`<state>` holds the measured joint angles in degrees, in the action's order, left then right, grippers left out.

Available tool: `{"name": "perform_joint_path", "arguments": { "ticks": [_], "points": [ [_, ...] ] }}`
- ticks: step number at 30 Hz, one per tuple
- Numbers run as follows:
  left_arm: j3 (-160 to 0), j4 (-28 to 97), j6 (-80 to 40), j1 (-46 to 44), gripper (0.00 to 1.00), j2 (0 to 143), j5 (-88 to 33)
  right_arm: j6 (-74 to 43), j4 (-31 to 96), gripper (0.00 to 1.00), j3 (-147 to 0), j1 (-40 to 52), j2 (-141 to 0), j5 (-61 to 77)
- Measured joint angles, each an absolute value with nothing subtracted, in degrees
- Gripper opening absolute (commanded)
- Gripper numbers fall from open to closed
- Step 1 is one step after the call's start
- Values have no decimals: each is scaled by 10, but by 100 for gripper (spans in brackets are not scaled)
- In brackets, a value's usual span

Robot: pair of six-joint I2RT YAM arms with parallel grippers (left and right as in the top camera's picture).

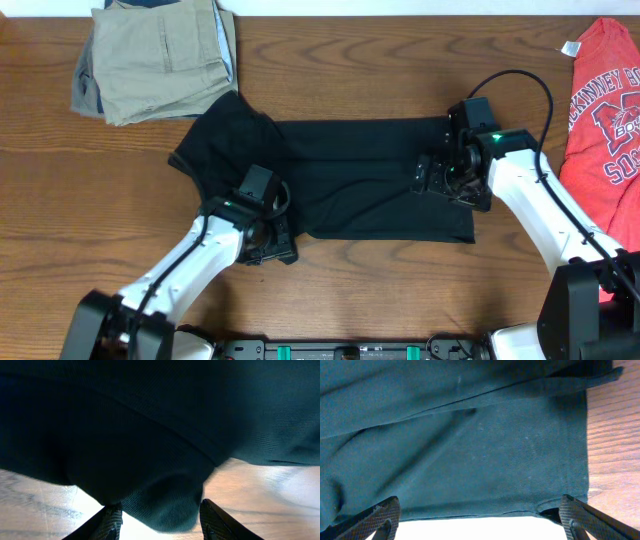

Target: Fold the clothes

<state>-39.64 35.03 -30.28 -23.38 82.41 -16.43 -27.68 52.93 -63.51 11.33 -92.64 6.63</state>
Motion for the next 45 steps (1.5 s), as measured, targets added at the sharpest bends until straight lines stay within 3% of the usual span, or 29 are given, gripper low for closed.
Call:
{"name": "perform_joint_path", "arguments": {
  "ticks": [2, 3, 5, 7, 23, 26, 30, 36, 40, 41, 42, 43, 45],
  "points": [
    [-396, 345, -303, -234, 51, 846, -164, -279, 528, 99, -635, 117, -926, 66],
    [-396, 344, -305, -234, 45, 854, -164, -279, 528, 99, -635, 119, -926, 65],
    [-397, 345, -311, -234, 30, 865, -164, -279, 527, 99, -635, 123, -926, 65],
    [-396, 343, -313, -234, 6, 866, -164, -279, 523, 99, -635, 123, -926, 65],
    [-462, 459, -299, -234, 7, 808, -131, -281, 517, 99, -635, 123, -926, 64],
    [-469, 443, -292, -234, 11, 798, -118, -281, 511, 99, -635, 123, -926, 64],
    [-469, 414, -272, -234, 26, 809, -110, -281, 511, 99, -635, 123, -926, 64],
    [-469, 329, -245, -234, 31, 855, -103, -281, 511, 99, -634, 123, -926, 64],
    [-469, 276, -234, -234, 30, 884, -103, -281, 511, 99, -633, 123, -926, 64],
    [-469, 263, -230, -234, 25, 888, -103, -281, 511, 99, -633, 123, -926, 64],
    [-469, 253, -227, -234, 13, 890, -103, -281, 511, 99, -633, 123, -926, 64],
    [-469, 246, -224, -234, 6, 891, -102, -281, 511, 99, -633, 123, -926, 64],
    [-469, 246, -218, -234, 6, 891, -101, -281, 513, 99, -633, 123, -926, 64]
  ]
}}
